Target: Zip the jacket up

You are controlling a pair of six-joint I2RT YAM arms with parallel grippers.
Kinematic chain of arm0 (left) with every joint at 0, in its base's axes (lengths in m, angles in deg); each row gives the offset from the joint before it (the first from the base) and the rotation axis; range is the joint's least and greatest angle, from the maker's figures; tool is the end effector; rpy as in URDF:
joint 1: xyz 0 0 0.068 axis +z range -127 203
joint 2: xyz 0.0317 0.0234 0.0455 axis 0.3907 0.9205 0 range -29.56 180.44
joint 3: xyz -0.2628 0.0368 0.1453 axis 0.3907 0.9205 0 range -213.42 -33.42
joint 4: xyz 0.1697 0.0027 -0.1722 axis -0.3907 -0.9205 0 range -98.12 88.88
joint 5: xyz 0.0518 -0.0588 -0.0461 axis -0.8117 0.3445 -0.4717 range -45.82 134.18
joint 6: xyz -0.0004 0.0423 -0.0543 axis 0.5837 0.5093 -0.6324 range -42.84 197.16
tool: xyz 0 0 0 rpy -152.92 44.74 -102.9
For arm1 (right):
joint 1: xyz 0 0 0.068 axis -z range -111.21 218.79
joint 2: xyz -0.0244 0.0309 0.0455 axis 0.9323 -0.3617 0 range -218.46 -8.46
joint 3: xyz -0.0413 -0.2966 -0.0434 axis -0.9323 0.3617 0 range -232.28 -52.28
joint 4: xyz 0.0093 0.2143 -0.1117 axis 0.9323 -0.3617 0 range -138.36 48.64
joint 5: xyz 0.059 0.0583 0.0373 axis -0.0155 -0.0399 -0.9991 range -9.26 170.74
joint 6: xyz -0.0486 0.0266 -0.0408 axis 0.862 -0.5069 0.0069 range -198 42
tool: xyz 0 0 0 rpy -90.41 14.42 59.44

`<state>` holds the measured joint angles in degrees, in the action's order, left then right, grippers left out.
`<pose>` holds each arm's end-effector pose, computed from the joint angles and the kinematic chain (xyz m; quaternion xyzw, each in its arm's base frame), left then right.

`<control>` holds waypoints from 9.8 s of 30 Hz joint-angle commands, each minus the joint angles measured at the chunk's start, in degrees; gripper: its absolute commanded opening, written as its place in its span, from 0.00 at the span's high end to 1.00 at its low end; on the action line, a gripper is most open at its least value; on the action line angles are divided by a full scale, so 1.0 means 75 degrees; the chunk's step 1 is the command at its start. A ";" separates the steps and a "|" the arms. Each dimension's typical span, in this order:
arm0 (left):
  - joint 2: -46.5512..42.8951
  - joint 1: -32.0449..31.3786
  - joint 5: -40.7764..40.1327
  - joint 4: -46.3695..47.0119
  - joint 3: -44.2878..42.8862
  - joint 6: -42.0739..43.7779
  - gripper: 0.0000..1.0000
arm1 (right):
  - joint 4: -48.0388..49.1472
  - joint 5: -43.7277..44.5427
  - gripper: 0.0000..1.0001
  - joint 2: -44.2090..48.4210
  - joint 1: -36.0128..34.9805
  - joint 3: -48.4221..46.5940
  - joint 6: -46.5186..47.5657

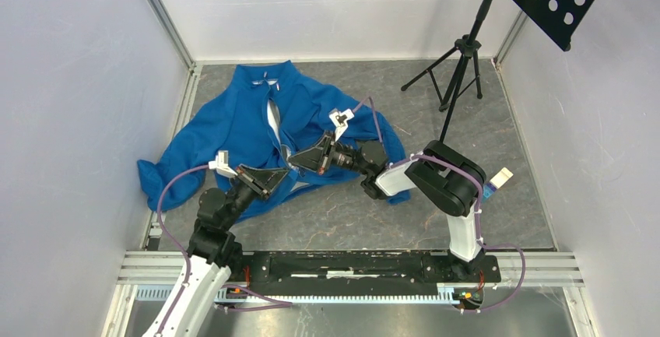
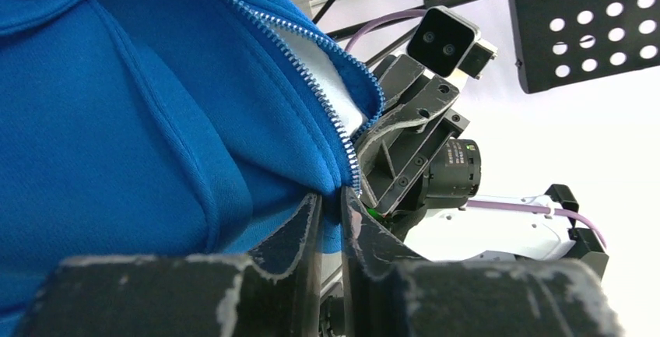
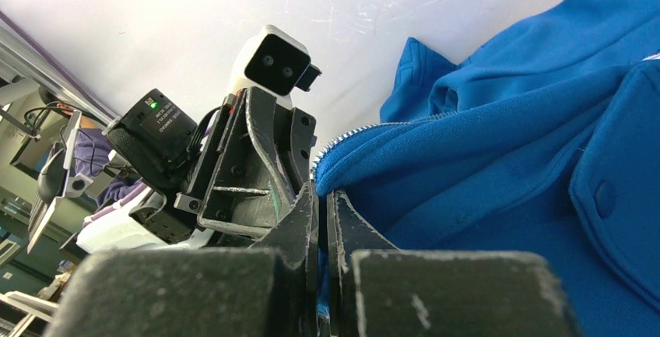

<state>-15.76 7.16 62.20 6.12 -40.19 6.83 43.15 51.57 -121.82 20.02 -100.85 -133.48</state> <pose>0.0822 -0.0412 0.2164 -0.2205 0.6705 -0.5587 0.4355 0.2444 0.3202 0.2485 -0.1730 0.5681 0.7137 0.3715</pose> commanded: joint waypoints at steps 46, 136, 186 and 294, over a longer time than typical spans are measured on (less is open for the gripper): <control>-0.0196 -0.0032 0.0819 -0.2844 -0.0502 0.1844 0.98 | 0.2412 0.1522 1.00 0.0464 -0.0235 0.0755 -0.0158; 0.0093 -0.0021 0.1453 -0.3919 -0.0141 -0.0666 0.98 | 0.0914 0.3913 0.54 0.0588 -0.3505 0.2955 1.4242; -0.0005 -0.0023 0.1406 -0.3959 -0.0224 -0.0491 0.98 | 0.1198 0.3841 0.70 0.0210 -0.3026 0.2858 1.3392; 0.5778 -0.3244 0.1192 -0.5767 -0.1755 0.0763 0.98 | -0.7776 0.5344 1.00 -0.4362 0.1274 -1.1261 1.1805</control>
<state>21.71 -14.76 64.64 -33.66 -52.80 13.17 -29.68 93.91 -154.39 24.00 -179.01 -45.97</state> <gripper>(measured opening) 0.047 0.005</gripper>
